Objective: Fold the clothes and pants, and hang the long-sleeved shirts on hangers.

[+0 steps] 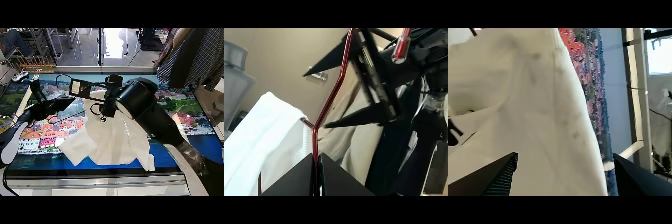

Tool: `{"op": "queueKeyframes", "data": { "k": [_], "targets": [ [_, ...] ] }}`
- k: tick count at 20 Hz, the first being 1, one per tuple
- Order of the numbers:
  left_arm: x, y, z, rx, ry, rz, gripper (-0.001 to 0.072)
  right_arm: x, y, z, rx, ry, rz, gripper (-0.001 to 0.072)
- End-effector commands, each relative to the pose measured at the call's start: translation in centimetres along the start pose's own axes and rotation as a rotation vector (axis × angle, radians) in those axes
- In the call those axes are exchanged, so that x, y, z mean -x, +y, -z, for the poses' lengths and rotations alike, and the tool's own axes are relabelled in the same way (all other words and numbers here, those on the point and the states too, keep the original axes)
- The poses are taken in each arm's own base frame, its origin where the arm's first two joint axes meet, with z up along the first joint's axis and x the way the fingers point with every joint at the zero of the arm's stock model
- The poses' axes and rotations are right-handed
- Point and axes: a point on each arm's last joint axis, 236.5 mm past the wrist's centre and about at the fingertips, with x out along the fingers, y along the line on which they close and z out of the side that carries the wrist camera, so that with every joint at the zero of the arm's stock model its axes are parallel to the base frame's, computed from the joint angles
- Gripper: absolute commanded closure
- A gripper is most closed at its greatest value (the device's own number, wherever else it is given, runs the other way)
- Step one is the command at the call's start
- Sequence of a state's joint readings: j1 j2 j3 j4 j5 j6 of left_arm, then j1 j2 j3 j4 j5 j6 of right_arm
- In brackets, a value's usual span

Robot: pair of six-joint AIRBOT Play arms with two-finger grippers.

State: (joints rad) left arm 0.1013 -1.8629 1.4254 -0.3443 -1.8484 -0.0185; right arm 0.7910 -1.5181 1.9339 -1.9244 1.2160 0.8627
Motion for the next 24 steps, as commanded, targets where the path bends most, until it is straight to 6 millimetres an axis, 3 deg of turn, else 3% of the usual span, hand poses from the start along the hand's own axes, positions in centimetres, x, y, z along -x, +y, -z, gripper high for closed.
{"op": "queueKeyframes", "data": {
  "k": [1, 4, 5, 6, 7, 8, 9, 10, 11, 14, 16, 18, 20, 24],
  "targets": [
    [0.0, -0.1, -0.1, -0.006, -0.005, 0.004, 0.0689, -3.8, -0.3, -2.2, 0.137, -0.119, 0.039, 0.0009],
    [0.0, -0.1, -0.1, -0.006, -0.004, 0.004, 0.0689, -7.2, -0.7, -3.4, 0.145, -0.157, 0.09, 0.0081],
    [0.0, -0.1, -0.1, -0.006, -0.004, 0.004, 0.0688, -8.1, -0.8, -3.3, 0.105, -0.166, 0.092, 0.0164],
    [0.0, -0.1, -0.1, -0.006, -0.005, 0.003, 0.0688, -8.6, -0.3, -3.1, 0.075, -0.16, 0.069, 0.0392],
    [0.0, 0.0, -0.1, -0.006, -0.006, -0.001, 0.0685, -8.8, 0.4, -2.9, 0.052, -0.157, 0.035, 0.0532],
    [0.0, 0.6, -0.2, -0.006, -0.006, -0.026, 0.0596, -8.8, 1.0, -2.8, 0.041, -0.152, 0.007, 0.0595],
    [0.3, 1.8, -0.3, -0.002, -0.007, -0.079, 0.0338, -8.7, 1.3, -2.8, 0.037, -0.152, -0.006, 0.0623],
    [0.8, 3.6, -0.3, 0.029, -0.008, -0.16, 0.0023, -8.6, 1.4, -2.8, 0.046, -0.157, -0.011, 0.066],
    [1.5, 5.5, -0.2, 0.091, -0.004, -0.247, -0.0011, -8.5, 1.4, -2.9, 0.051, -0.161, -0.012, 0.0678],
    [3.8, 6.5, 2.4, 0.106, 0.188, -0.329, -0.0012, -8.5, 2.0, -2.5, 0.059, -0.144, -0.038, 0.0687],
    [5.6, 7.1, 2.5, 0.153, 0.297, -0.41, -0.0012, -8.6, 2.6, -1.9, 0.07, -0.121, -0.063, 0.0688],
    [7.1, 7.4, -0.8, 0.072, 0.304, -0.472, -0.0012, -8.7, 3.1, -0.8, 0.071, -0.08, -0.093, 0.0689],
    [8.9, 7.3, -5.2, 0.005, 0.275, -0.556, -0.001, -8.9, 3.3, 1.1, 0.053, -0.025, -0.122, 0.0689],
    [11.7, 4.4, -13.5, 0.052, 0.141, -0.761, 0.0034, -8.9, 0.6, 4.7, -0.035, 0.057, -0.068, 0.069]
  ]
}}
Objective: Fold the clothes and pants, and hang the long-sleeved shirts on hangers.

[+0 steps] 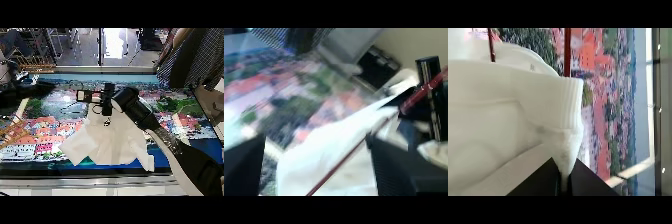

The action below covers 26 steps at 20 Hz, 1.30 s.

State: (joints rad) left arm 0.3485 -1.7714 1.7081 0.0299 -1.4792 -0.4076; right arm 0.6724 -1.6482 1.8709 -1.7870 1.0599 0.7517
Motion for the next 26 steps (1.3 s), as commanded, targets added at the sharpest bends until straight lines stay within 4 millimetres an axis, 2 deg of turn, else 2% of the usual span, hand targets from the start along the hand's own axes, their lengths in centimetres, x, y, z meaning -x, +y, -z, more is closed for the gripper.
{"op": "queueKeyframes", "data": {
  "k": [1, 2, 4, 5, 6, 7, 9, 10, 12, 14, 17, 20, 21, 22, 23, 24, 25, 26],
  "targets": [
    [4.5, 0.5, -4.6, 0.229, -0.045, -0.222, 0.0112, 0.8, -2.7, 3.2, -0.105, 0.07, 0.067, 0.069],
    [5.2, 0.6, -3.1, 0.376, 0.025, -0.315, 0.0154, 1.5, -4.2, 3.9, -0.153, 0.08, 0.119, 0.069],
    [6.0, 0.9, 2.5, 0.588, 0.245, -0.527, 0.0164, 3.8, -7.7, 5.5, -0.217, 0.108, 0.259, 0.069],
    [5.8, 0.4, 4.9, 0.695, 0.33, -0.587, 0.0162, 5.4, -9.4, 5.9, -0.227, 0.113, 0.328, 0.069],
    [4.4, -0.8, 6.7, 0.774, 0.403, -0.588, 0.0115, 7.0, -10.9, 6.0, -0.231, 0.106, 0.388, 0.069],
    [2.3, -2.3, 7.7, 0.799, 0.449, -0.542, 0.0043, 8.7, -12.1, 5.7, -0.232, 0.084, 0.429, 0.069],
    [-3.3, -6.0, 8.3, 0.812, 0.476, -0.385, 0.0043, 12.1, -14.3, 4.0, -0.239, 0.0, 0.504, 0.069],
    [-6.2, -7.7, 7.9, 0.809, 0.461, -0.311, 0.0, 13.4, -15.0, 3.4, -0.235, -0.031, 0.531, 0.069],
    [-11.0, -9.1, 6.3, 0.837, 0.361, -0.254, -0.0005, 14.7, -15.4, 2.3, -0.188, -0.051, 0.551, 0.069],
    [-14.6, -10.0, 4.4, 0.854, 0.249, -0.202, -0.0005, 14.9, -14.9, 1.3, -0.118, -0.052, 0.547, 0.069],
    [-17.9, -10.4, 4.4, 0.823, 0.194, -0.212, -0.0005, 14.9, -14.3, 0.2, -0.102, -0.07, 0.539, 0.069],
    [-20.1, -9.4, 5.1, 0.794, 0.153, -0.256, -0.0004, 14.9, -13.9, -0.6, -0.097, -0.084, 0.53, 0.069],
    [-20.5, -8.4, 6.0, 0.784, 0.16, -0.299, 0.0003, 15.0, -13.7, -0.9, -0.094, -0.089, 0.527, 0.069],
    [-20.5, -7.1, 7.8, 0.817, 0.188, -0.366, 0.0012, 15.0, -13.6, -1.1, -0.092, -0.094, 0.527, 0.069],
    [-20.2, -5.7, 10.1, 0.893, 0.225, -0.448, 0.0112, 15.2, -13.3, -1.6, -0.086, -0.102, 0.524, 0.069],
    [-19.9, -4.7, 11.8, 0.946, 0.254, -0.504, 0.0256, 15.2, -13.3, -1.7, -0.086, -0.105, 0.524, 0.069],
    [-19.9, -4.1, 12.7, 0.956, 0.27, -0.516, 0.0377, 15.4, -13.1, -2.0, -0.093, -0.115, 0.52, 0.069],
    [-20.0, -3.8, 12.9, 0.946, 0.27, -0.519, 0.0539, 15.5, -13.1, -1.8, -0.108, -0.115, 0.518, 0.069]
  ]
}}
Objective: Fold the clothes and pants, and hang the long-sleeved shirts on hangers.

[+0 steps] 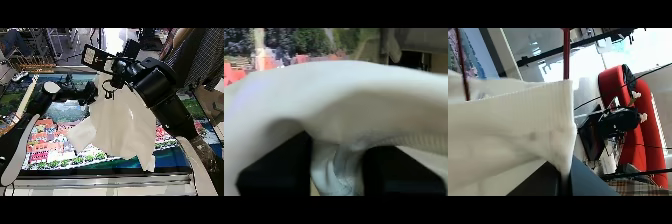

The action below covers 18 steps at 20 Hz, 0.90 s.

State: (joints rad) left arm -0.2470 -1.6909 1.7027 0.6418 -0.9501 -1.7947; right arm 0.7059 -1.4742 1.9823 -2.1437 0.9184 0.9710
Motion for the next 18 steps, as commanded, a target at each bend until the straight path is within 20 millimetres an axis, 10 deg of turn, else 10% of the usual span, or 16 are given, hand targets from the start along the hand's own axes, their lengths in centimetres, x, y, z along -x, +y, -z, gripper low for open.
{"op": "queueKeyframes", "data": {
  "k": [1, 10, 13, 18],
  "targets": [
    [-1.4, 3.0, -1.0, 0.022, -0.04, -0.088, 0.0684, 0.5, 0.1, -0.3, -0.042, -0.002, -0.008, 0.069],
    [8.2, 1.8, -12.4, -0.163, -0.329, 0.127, 0.0689, 0.9, 1.0, 3.9, -0.379, 0.069, -0.155, 0.0692],
    [10.5, -0.8, -12.9, -0.218, -0.343, 0.279, 0.069, 0.9, 1.1, 4.0, -0.427, 0.055, -0.184, 0.0692],
    [10.7, 0.7, -14.8, -0.173, -0.404, 0.262, 0.0691, 1.3, 2.2, 3.8, -0.419, 0.058, -0.236, 0.0692]
  ]
}}
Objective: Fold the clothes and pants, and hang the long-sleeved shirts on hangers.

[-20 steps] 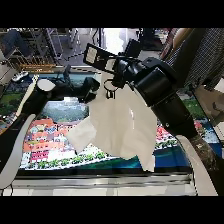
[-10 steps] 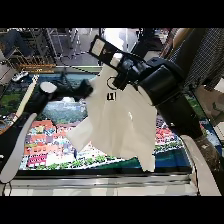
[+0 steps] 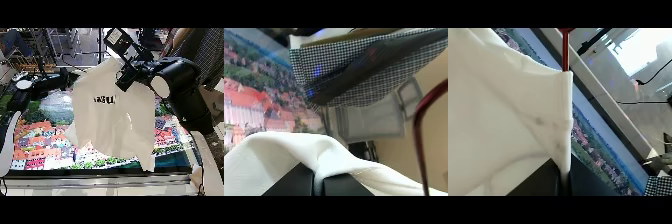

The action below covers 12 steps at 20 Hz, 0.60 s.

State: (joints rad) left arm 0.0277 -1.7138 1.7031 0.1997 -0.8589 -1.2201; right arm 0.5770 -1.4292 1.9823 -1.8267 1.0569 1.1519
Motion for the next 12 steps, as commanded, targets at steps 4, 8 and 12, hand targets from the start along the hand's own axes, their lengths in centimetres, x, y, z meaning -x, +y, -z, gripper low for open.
{"op": "queueKeyframes", "data": {
  "k": [4, 8, 12],
  "targets": [
    [1.8, 1.2, -4.2, 0.032, -0.125, 0.02, 0.069, 0.2, 1.1, 3.1, 0.089, 0.12, -0.064, 0.0692],
    [3.4, 2.0, -5.5, 0.046, -0.14, 0.025, 0.0691, -0.2, -1.4, 6.1, 0.106, 0.206, -0.01, 0.0692],
    [4.9, 2.9, -6.8, 0.05, -0.162, 0.014, 0.0691, -0.2, -2.9, 8.0, 0.193, 0.264, -0.004, 0.0692]
  ]
}}
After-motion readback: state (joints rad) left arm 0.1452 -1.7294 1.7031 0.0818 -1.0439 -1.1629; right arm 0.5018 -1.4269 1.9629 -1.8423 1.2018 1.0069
